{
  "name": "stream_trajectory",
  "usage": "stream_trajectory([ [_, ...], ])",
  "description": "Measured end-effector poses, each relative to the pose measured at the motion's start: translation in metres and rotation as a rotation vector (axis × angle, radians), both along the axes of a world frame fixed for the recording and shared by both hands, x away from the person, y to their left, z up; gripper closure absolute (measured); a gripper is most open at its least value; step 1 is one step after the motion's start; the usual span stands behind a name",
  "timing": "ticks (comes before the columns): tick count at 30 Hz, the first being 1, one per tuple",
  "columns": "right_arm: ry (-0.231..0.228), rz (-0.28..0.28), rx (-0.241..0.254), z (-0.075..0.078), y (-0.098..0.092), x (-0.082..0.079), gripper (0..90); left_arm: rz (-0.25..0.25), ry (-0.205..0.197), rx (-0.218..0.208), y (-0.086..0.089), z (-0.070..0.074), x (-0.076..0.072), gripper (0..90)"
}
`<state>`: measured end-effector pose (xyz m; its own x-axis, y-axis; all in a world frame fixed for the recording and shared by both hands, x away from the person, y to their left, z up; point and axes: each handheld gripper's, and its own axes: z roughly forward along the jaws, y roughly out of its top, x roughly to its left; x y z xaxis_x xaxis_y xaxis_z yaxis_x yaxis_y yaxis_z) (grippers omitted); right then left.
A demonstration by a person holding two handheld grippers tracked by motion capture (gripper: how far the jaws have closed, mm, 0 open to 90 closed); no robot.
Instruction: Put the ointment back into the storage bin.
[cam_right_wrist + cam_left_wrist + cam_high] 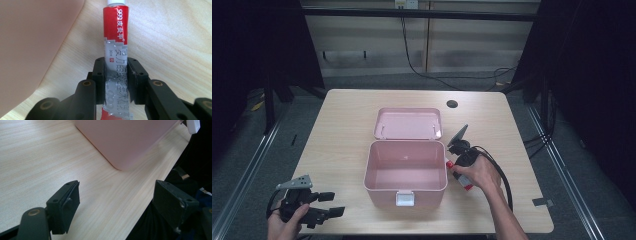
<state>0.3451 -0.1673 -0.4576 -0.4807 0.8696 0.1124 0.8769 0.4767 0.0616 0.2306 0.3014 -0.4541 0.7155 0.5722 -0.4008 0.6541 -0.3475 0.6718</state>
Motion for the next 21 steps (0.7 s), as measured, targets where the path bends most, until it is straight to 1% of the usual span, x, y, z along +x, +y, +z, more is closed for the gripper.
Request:
stream_trajectory([
  [1,0.007,0.002,0.0,0.0,0.0,0.0,70.6,0.001,0.0,-0.001,0.0,0.0,0.0,21.5],
  [4,0.0,0.005,0.009,0.003,-0.001,0.0,70.6,-0.002,0.002,-0.002,0.0,0.0,0.0,21.5],
  [6,-0.002,0.008,0.0,0.005,-0.001,-0.001,70.6,-0.001,0.003,-0.001,0.0,0.0,0.0,21.5],
  [8,-0.002,0.008,0.006,0.008,-0.002,-0.001,70.6,-0.003,0.002,0.001,0.0,0.0,0.0,21.5],
  [13,-0.008,0.01,0.005,0.016,-0.003,0.0,70.6,-0.001,0.003,-0.002,0.0,0.0,0.0,21.5],
  [14,-0.005,0.009,0.012,0.017,-0.004,0.0,70.6,0.0,0.001,-0.001,0.0,0.0,0.0,21.5],
  [16,-0.005,0.011,0.001,0.019,-0.006,0.0,70.6,-0.002,0.002,-0.001,0.0,0.0,0.0,21.5],
  [18,-0.008,0.01,-0.001,0.02,-0.007,0.0,70.6,-0.002,0.003,-0.002,0.0,0.0,0.0,21.5],
  [21,-0.013,0.007,0.003,0.026,-0.012,-0.001,70.6,0.0,0.001,-0.002,0.0,0.0,0.0,21.5],
])
